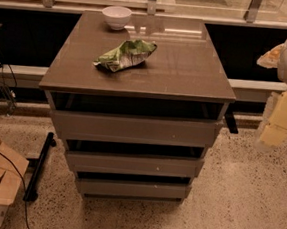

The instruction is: Open middle drawer

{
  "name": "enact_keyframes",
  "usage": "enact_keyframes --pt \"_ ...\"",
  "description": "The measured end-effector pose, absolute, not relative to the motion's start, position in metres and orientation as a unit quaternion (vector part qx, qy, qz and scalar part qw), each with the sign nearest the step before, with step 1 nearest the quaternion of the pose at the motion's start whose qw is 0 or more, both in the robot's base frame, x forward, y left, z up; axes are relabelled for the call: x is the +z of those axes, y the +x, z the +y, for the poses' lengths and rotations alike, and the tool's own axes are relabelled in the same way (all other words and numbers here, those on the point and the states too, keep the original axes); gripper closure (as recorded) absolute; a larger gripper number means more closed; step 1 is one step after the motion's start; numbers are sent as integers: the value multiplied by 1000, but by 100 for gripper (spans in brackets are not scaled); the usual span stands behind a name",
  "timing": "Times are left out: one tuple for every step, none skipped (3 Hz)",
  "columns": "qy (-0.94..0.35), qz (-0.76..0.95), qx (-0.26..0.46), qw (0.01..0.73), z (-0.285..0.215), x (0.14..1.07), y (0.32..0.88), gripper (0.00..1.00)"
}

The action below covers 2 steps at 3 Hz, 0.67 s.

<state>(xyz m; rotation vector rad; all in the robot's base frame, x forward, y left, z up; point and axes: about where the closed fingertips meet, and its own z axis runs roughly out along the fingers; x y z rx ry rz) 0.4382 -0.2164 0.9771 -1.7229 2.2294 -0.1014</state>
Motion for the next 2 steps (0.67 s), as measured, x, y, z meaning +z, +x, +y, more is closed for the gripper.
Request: enact_keyframes --pt "-603 781 -36 160 -216 977 438 0" --pt "-604 777 -33 176 -210 963 438 0"
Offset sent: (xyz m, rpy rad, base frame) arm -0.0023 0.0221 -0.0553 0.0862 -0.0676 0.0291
